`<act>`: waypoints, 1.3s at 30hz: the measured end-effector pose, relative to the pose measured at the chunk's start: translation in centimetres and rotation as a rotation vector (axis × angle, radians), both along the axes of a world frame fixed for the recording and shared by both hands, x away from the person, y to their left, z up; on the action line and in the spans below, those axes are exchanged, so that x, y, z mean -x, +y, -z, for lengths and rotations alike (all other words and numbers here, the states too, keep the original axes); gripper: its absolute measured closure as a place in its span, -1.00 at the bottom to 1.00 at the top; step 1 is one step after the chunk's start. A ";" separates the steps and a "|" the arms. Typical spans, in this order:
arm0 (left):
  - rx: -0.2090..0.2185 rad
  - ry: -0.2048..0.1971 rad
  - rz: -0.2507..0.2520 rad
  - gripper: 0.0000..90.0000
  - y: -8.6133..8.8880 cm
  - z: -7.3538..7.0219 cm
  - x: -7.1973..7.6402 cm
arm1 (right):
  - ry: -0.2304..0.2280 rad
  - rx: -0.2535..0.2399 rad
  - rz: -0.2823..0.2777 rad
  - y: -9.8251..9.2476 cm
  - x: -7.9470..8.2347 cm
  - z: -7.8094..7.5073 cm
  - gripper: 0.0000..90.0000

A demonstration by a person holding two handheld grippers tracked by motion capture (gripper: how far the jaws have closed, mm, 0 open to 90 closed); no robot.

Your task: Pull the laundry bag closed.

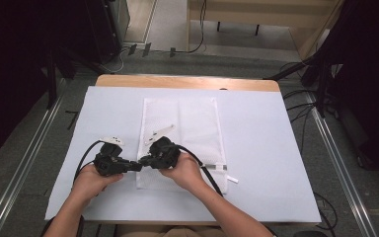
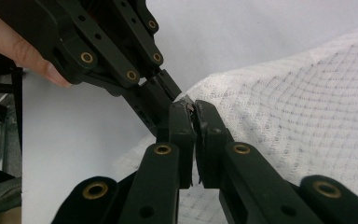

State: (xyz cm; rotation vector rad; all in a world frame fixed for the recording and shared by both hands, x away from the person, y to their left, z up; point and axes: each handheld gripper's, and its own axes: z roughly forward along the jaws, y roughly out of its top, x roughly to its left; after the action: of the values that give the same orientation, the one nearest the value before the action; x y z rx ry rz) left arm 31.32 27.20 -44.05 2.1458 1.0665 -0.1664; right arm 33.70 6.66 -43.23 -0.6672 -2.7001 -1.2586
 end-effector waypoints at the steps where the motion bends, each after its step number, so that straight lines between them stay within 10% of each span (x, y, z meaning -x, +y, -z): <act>1: 0.003 0.004 -0.002 0.96 0.0 0.0 0.0 | 0.002 0.001 0.001 0.0 0.0 0.0 0.96; 39: 0.004 -0.009 0.000 0.97 0.8 -0.6 0.2 | -0.040 0.024 -0.009 -1.5 -0.5 1.0 0.96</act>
State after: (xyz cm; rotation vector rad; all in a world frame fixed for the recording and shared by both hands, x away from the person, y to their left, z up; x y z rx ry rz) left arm 31.14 28.04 -43.45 2.1410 1.0604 -0.1580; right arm 34.18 5.16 -44.27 -0.6391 -2.7507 -1.2534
